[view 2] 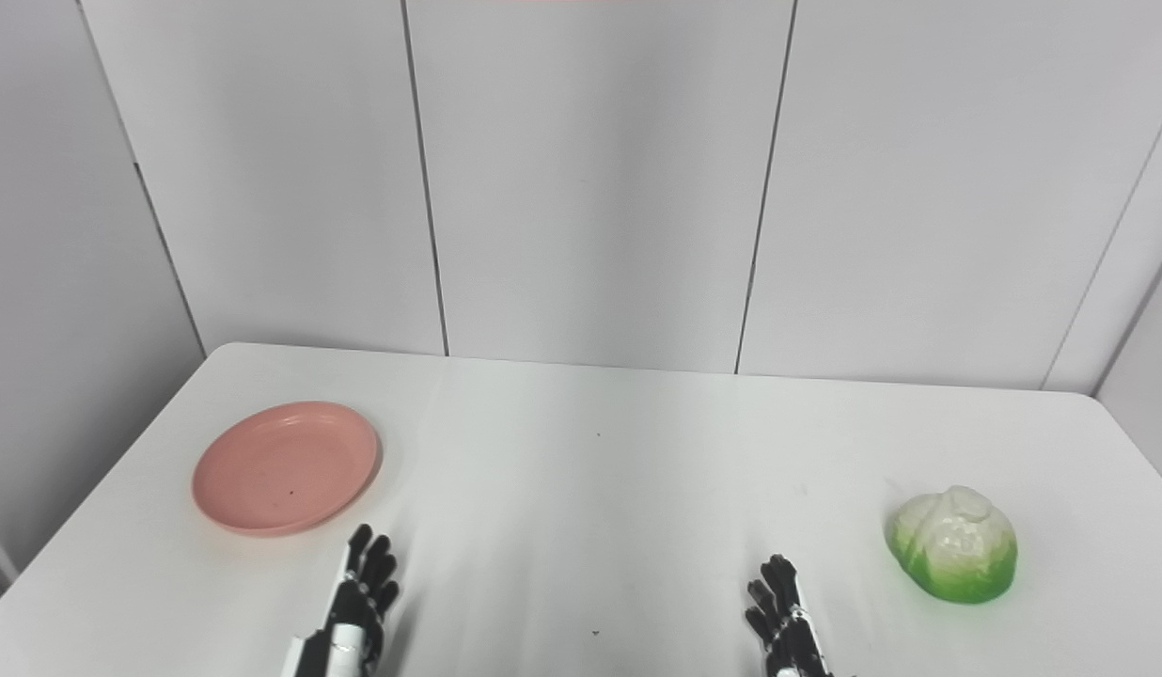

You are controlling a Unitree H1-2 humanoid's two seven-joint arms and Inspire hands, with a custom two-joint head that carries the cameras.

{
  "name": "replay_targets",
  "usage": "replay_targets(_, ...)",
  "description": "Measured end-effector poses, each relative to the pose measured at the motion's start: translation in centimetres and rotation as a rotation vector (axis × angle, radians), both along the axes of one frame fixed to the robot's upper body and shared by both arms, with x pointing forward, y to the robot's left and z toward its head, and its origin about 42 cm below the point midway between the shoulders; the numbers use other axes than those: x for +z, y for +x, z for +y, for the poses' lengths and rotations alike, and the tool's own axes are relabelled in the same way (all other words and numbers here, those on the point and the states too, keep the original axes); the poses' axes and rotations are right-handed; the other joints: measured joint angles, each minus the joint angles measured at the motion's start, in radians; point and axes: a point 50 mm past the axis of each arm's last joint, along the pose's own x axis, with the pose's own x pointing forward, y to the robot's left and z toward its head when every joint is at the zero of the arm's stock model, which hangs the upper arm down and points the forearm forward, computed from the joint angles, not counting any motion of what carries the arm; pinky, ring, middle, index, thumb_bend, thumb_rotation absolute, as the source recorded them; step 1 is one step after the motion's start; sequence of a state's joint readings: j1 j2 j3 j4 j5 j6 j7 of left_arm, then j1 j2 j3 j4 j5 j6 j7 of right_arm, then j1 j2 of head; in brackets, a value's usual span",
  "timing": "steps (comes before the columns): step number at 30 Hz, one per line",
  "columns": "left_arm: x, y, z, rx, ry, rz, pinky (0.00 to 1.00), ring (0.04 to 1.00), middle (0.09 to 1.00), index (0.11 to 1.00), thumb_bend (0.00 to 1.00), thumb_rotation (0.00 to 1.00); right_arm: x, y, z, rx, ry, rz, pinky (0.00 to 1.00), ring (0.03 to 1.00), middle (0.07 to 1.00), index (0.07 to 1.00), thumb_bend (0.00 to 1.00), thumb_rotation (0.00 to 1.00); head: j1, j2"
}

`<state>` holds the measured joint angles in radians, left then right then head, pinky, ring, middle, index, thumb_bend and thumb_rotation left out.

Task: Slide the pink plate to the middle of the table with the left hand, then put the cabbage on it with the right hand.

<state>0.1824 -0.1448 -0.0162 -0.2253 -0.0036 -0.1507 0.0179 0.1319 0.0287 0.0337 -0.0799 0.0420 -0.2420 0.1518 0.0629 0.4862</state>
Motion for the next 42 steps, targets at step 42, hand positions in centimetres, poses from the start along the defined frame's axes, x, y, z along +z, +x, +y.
replay_targets(42, 11.5, 21.0, 21.7, 0.187, 0.201, -0.136, 0.84, 0.891, 0.896, 0.879, 1.00, 0.87, 0.4, -0.2, 0.7, 0.024, 0.034, 0.036, 0.90, 0.923, 0.941, 0.959, 0.85, 1.00, 0.023, 0.066)
